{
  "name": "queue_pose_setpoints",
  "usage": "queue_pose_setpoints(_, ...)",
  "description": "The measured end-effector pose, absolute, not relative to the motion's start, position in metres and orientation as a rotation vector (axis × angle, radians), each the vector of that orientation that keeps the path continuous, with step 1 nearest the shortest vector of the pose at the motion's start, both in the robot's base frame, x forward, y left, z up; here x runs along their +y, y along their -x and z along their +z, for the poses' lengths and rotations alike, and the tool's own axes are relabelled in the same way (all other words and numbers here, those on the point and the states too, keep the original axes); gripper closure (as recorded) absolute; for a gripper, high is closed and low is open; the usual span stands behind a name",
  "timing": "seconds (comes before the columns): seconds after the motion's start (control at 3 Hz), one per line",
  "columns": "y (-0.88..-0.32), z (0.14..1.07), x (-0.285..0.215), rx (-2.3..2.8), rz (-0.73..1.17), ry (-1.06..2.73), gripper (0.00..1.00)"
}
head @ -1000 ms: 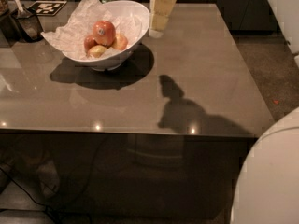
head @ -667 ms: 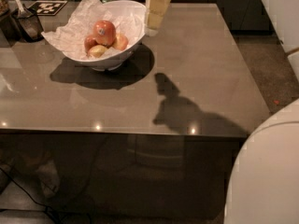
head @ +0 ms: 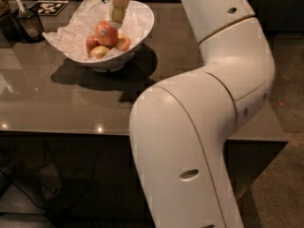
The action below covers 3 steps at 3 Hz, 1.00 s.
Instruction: Pick apple from white bowl
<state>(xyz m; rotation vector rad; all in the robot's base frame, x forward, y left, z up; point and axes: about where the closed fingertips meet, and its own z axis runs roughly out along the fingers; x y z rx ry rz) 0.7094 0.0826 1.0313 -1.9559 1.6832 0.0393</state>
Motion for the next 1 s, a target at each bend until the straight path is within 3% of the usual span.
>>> queue_pose_setpoints(1.0, -0.743, 1.001, 0.113, 1.648, 0.068, 1.942, 0.00)
